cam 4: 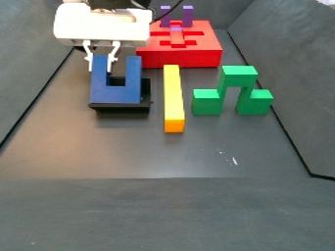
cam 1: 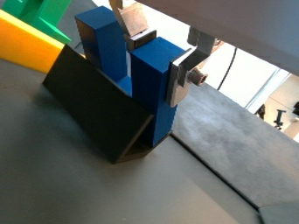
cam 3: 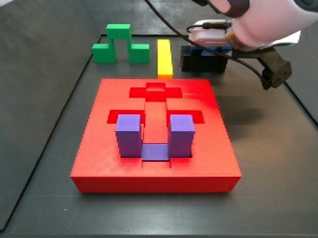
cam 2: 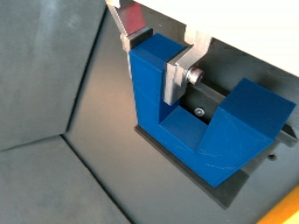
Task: Pick up the blue object. Move up. Place the blue object on the fixture. Regrasp the blue object. Move to above the board. Insert the blue object.
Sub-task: Regrasp the blue object, then move to above the board.
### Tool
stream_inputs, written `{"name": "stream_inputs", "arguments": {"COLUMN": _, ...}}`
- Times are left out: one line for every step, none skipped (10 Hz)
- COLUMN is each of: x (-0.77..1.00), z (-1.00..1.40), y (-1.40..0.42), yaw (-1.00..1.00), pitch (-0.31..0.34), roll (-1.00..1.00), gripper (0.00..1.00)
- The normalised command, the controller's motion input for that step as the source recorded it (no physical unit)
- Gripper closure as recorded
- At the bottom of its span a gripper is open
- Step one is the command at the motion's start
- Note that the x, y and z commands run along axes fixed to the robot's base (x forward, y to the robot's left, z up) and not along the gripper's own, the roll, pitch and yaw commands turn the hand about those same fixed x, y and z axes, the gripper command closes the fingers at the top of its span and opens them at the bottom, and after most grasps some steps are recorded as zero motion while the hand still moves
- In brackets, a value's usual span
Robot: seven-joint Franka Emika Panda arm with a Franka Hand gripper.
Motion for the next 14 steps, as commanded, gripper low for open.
{"name": "stream_inputs", "arguments": {"x": 0.0, "z": 0.0, "y": 0.0, "yaw": 0.0, "pitch": 0.0, "roll": 0.0, "gripper": 1.0}}
{"name": "stream_inputs", "arguments": {"x": 0.0, "z": 0.0, "y": 0.0, "yaw": 0.0, "pitch": 0.0, "roll": 0.0, "gripper": 1.0}}
{"name": "stream_inputs", "arguments": {"x": 0.0, "z": 0.0, "y": 0.0, "yaw": 0.0, "pitch": 0.0, "roll": 0.0, "gripper": 1.0}}
{"name": "stream_inputs", "arguments": {"x": 0.0, "z": 0.0, "y": 0.0, "yaw": 0.0, "pitch": 0.0, "roll": 0.0, "gripper": 1.0}}
{"name": "stream_inputs", "arguments": {"x": 0.0, "z": 0.0, "y": 0.0, "yaw": 0.0, "pitch": 0.0, "roll": 0.0, "gripper": 1.0}}
{"name": "stream_inputs", "arguments": {"x": 0.0, "z": 0.0, "y": 0.0, "yaw": 0.0, "pitch": 0.0, "roll": 0.0, "gripper": 1.0}}
{"name": "stream_inputs", "arguments": {"x": 0.0, "z": 0.0, "y": 0.0, "yaw": 0.0, "pitch": 0.0, "roll": 0.0, "gripper": 1.0}}
{"name": "stream_inputs", "arguments": {"x": 0.0, "z": 1.4, "y": 0.0, "yaw": 0.0, "pitch": 0.0, "roll": 0.0, "gripper": 1.0}}
{"name": "stream_inputs", "arguments": {"x": -0.01, "z": 1.4, "y": 0.02, "yaw": 0.03, "pitch": 0.022, "roll": 0.0, "gripper": 1.0}}
{"name": "stream_inputs", "arguments": {"x": -0.04, "z": 1.4, "y": 0.01, "yaw": 0.03, "pitch": 0.009, "roll": -0.05, "gripper": 1.0}}
{"name": "stream_inputs", "arguments": {"x": -0.03, "z": 1.4, "y": 0.03, "yaw": 0.03, "pitch": -0.002, "roll": -0.03, "gripper": 1.0}}
{"name": "stream_inputs", "arguments": {"x": -0.03, "z": 1.4, "y": 0.01, "yaw": 0.02, "pitch": 0.01, "roll": -0.01, "gripper": 1.0}}
{"name": "stream_inputs", "arguments": {"x": -0.03, "z": 1.4, "y": 0.0, "yaw": 0.02, "pitch": 0.015, "roll": 0.0, "gripper": 1.0}}
{"name": "stream_inputs", "arguments": {"x": -0.01, "z": 1.4, "y": 0.02, "yaw": 0.01, "pitch": 0.013, "roll": -0.02, "gripper": 1.0}}
